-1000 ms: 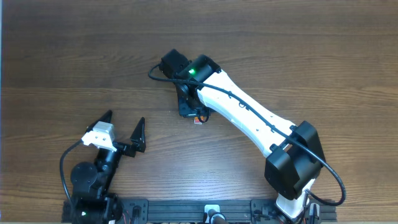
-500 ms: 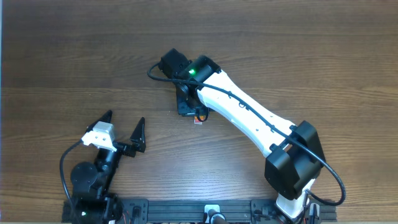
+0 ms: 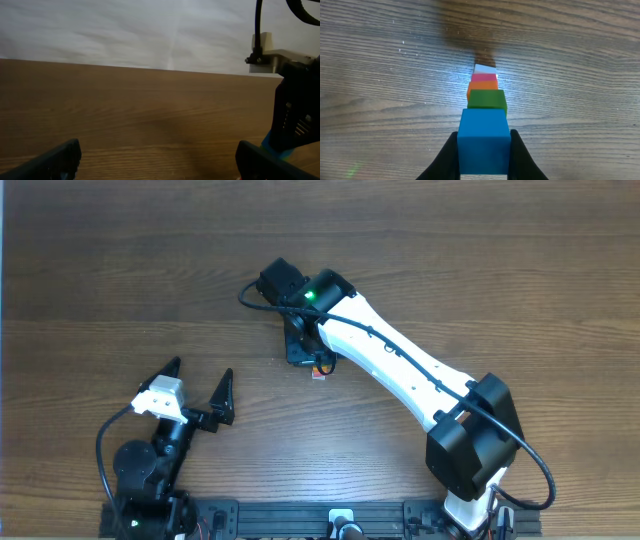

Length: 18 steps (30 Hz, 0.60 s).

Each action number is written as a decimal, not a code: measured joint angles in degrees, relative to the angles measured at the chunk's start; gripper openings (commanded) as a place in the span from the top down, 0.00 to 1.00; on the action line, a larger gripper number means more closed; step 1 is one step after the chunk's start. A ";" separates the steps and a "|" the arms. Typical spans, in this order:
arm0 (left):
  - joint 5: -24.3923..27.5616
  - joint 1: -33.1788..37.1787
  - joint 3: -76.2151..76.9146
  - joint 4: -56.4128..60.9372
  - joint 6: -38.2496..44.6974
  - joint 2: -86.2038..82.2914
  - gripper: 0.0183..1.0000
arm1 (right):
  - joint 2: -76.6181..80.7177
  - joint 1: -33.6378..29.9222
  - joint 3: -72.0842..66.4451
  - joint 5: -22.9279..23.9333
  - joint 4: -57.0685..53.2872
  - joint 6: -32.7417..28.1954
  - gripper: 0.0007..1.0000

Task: Stack Cubes

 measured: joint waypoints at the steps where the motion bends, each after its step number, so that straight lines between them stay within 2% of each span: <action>1: 0.00 0.00 0.00 0.00 0.00 0.00 0.00 | 0.00 0.00 0.00 0.00 0.00 0.02 0.99; 18: 0.00 0.00 0.00 0.00 -0.02 0.00 0.00 | 0.00 0.00 0.00 0.07 0.55 0.00 0.99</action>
